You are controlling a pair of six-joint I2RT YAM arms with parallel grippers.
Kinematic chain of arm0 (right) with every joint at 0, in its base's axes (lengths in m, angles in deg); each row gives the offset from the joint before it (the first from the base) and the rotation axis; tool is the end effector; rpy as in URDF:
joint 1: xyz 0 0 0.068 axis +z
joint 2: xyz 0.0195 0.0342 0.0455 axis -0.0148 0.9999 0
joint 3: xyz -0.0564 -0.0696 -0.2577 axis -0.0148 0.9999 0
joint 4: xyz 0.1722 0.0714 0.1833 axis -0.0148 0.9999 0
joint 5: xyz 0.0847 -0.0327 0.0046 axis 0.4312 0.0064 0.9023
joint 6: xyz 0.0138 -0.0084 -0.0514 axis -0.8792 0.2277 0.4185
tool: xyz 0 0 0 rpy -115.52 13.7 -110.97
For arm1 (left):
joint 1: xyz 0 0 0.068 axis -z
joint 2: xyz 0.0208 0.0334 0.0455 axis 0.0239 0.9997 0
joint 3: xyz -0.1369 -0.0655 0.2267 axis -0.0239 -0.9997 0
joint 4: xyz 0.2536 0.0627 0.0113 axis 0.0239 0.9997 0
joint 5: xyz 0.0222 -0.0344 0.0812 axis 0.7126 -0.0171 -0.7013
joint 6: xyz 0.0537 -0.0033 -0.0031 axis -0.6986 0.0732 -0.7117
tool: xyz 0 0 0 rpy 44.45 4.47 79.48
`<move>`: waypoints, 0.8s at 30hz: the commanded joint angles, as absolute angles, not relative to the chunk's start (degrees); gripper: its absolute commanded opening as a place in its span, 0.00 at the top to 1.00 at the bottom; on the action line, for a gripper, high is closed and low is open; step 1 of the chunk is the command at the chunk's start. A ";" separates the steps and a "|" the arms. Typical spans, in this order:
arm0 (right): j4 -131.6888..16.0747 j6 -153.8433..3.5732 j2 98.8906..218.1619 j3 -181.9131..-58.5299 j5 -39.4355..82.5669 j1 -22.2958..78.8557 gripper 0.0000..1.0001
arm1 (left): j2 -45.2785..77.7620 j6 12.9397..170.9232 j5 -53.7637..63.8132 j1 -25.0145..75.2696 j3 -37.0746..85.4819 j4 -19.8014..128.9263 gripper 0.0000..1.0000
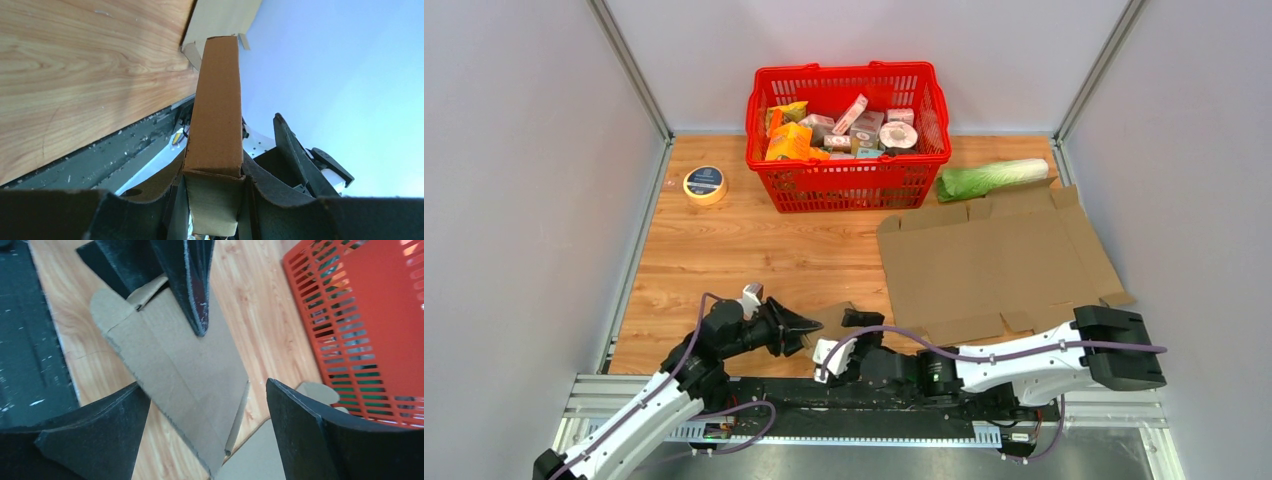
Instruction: Fold the paper box
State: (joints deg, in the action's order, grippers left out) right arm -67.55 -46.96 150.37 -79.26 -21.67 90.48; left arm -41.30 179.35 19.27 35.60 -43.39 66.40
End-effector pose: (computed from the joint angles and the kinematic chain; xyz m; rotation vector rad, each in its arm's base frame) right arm 0.0146 0.2623 0.2113 -1.4163 1.3840 0.1440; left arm 0.0872 -0.0827 0.1549 -1.0013 2.3010 -1.7118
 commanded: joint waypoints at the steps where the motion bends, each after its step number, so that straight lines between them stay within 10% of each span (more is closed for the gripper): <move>1: -80.35 -37.14 154.51 -81.76 -28.70 91.00 0.13 | -44.13 182.65 21.02 35.37 -40.94 70.11 0.60; 8: -97.41 -26.40 160.40 -78.69 -33.70 92.93 0.24 | -45.28 180.81 21.64 35.37 -37.07 74.42 0.61; 14: -102.70 -24.19 161.47 -77.72 -36.44 94.86 0.58 | -46.59 180.37 21.11 35.37 -37.68 75.74 0.60; 24: -84.65 -33.93 155.67 -79.83 -37.05 95.22 0.76 | -44.59 158.61 8.74 35.45 -25.05 96.94 0.26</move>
